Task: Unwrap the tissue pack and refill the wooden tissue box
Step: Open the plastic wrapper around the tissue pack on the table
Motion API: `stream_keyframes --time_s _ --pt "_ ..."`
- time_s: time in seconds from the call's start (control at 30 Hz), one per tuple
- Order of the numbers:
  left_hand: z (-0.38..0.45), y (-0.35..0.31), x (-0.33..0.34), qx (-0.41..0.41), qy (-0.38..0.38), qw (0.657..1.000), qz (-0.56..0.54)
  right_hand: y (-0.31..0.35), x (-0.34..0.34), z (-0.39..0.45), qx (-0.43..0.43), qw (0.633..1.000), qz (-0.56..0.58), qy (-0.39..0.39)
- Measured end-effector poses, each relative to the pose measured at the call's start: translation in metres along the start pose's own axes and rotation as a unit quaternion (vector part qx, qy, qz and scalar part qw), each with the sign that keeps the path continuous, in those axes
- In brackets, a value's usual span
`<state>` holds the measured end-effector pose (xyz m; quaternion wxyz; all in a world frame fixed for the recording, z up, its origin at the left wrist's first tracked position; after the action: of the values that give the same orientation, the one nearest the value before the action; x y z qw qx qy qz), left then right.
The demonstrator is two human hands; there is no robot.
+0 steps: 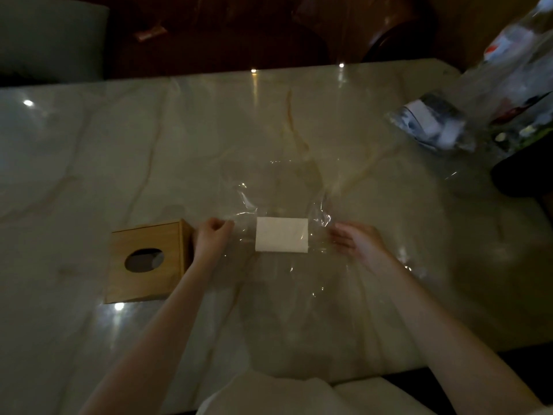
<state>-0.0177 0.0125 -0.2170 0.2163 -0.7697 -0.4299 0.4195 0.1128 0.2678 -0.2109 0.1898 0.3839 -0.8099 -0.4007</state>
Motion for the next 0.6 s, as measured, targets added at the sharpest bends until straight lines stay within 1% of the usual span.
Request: stream_keyframes --time_s 0.07,0.1,0.17,0.27,0.3,0.4,0.5,0.6 --pt "-0.003 0.005 0.003 -0.003 -0.006 1.000 -0.012 -0.004 0.001 -0.002 -0.013 1.000 -0.004 -0.004" --pt "-0.004 0.006 0.004 -0.012 -0.003 0.999 -0.036 -0.004 0.003 -0.004 -0.024 1.000 -0.011 -0.010" --pt "-0.005 0.008 0.003 -0.042 0.014 0.993 -0.109 -0.001 0.004 -0.005 -0.054 0.998 -0.022 -0.031" --pt "-0.009 0.011 0.001 -0.064 0.017 0.977 -0.205 0.010 0.001 -0.009 -0.104 0.992 0.014 -0.064" --pt "-0.012 0.011 0.003 -0.062 0.010 0.974 -0.218 0.013 0.000 -0.010 -0.118 0.990 0.024 -0.073" --pt "-0.021 0.007 0.008 -0.023 -0.019 0.984 -0.177 0.022 -0.001 -0.016 -0.150 0.985 0.014 -0.080" --pt "-0.023 -0.003 0.004 -0.010 -0.037 0.975 -0.218 0.031 -0.001 -0.023 -0.174 0.982 0.019 -0.076" --pt "-0.025 -0.010 -0.001 -0.005 -0.029 0.972 -0.234 0.036 -0.001 -0.029 -0.190 0.980 0.020 -0.054"
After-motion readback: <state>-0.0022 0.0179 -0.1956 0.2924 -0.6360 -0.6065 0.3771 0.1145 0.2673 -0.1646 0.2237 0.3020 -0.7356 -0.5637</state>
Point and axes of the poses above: each hand's wrist, its own z-axis towards the middle knuckle, its own x-axis out of the palm, y = z × x, the point moved 2 cm from there along z, towards the middle knuckle, and after that the axes turned 9 degrees about -x, right-handed, at the moved point
